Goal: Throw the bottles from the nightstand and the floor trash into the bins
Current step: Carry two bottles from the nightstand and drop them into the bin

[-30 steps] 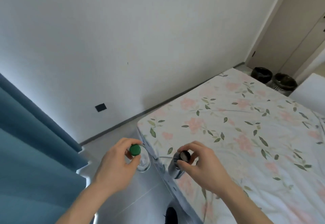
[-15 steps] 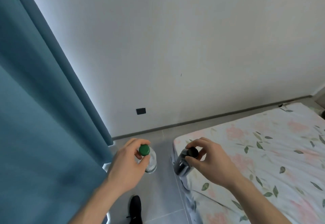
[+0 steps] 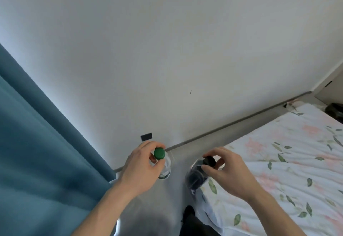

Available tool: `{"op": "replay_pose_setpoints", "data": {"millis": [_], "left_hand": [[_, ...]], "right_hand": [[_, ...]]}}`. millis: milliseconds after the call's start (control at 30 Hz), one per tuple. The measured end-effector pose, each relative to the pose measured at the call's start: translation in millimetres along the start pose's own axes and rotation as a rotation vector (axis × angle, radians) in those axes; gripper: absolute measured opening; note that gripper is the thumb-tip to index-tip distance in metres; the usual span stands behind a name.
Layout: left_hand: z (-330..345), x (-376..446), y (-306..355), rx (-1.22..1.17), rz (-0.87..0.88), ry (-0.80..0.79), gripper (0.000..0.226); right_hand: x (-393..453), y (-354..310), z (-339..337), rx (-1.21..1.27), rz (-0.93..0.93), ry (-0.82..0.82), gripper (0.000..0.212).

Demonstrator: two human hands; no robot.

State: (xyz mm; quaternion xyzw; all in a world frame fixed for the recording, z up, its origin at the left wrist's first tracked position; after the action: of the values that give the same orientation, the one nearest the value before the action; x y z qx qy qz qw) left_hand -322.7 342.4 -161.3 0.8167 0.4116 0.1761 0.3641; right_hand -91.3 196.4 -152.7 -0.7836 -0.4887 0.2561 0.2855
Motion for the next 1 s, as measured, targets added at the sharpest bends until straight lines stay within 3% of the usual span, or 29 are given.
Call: {"op": "replay_pose_setpoints", "data": {"millis": [633,1000], "left_hand": [[14.2,302.4,28.9,0.044,0.133,-0.144,0.030],[41.9,453.9,56.2,0.085,0.382,-0.419,0.029]], "right_hand": [[256.1,35.0,-67.8,0.083,0.165,0.108,0.020],[327.2,43.6,-102.3,0.165,0.342,0.396,0.019]]}}
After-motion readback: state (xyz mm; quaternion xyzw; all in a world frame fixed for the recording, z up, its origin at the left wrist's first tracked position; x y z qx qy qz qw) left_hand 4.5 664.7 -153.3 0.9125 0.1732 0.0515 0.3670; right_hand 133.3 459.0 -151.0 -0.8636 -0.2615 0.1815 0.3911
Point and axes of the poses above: each hand's wrist, its own x-axis towards the middle knuckle, its own z-axis out of the palm, y = z × x, the point moved 3 cm from there along x, towards the middle knuckle, and after that the axes turned 1 degree about x, right-handed, at the moved point
